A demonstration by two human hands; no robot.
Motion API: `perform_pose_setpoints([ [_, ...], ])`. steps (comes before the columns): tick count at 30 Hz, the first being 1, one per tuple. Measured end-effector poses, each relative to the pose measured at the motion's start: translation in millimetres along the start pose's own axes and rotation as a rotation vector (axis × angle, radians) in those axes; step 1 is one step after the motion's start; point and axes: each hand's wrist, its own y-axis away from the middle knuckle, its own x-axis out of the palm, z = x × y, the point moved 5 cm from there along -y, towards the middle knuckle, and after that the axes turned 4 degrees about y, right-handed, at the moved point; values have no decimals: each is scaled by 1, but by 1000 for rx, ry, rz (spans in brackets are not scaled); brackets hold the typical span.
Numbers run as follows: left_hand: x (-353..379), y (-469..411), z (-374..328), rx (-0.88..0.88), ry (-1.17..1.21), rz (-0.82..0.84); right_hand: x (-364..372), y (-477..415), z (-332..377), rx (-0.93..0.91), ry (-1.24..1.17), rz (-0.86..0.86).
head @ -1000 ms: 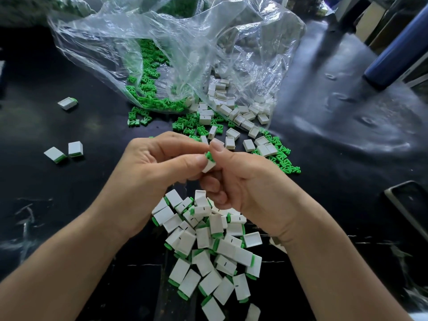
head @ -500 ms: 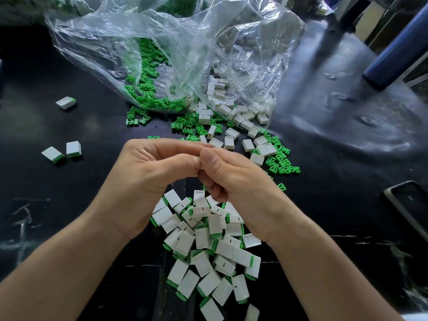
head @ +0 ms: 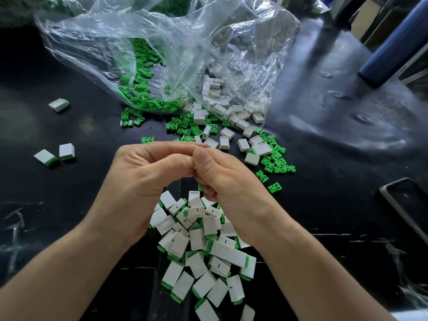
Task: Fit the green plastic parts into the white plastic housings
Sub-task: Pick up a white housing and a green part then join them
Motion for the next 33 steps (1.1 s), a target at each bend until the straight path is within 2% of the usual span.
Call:
perform_pose_setpoints([
  [8,0,0,0,-6,13,-19,-1,0,0,-28,-11,4],
  [14,2,-1,-2,-36,-7,-4,-1,2,5,-39,-114,69],
  [20,-3,-3,3,-114,19,-24,-10,-4,0,96,-238,100],
  [26,-4,-3,7,-171,26,-11,-15,-3,0,131,-302,143],
  [31,-18,-6,7,-177,14,-153,-32,-1,2,61,-32,25],
  [33,-21,-7,6,-177,10,-193,-35,0,3,47,85,39],
])
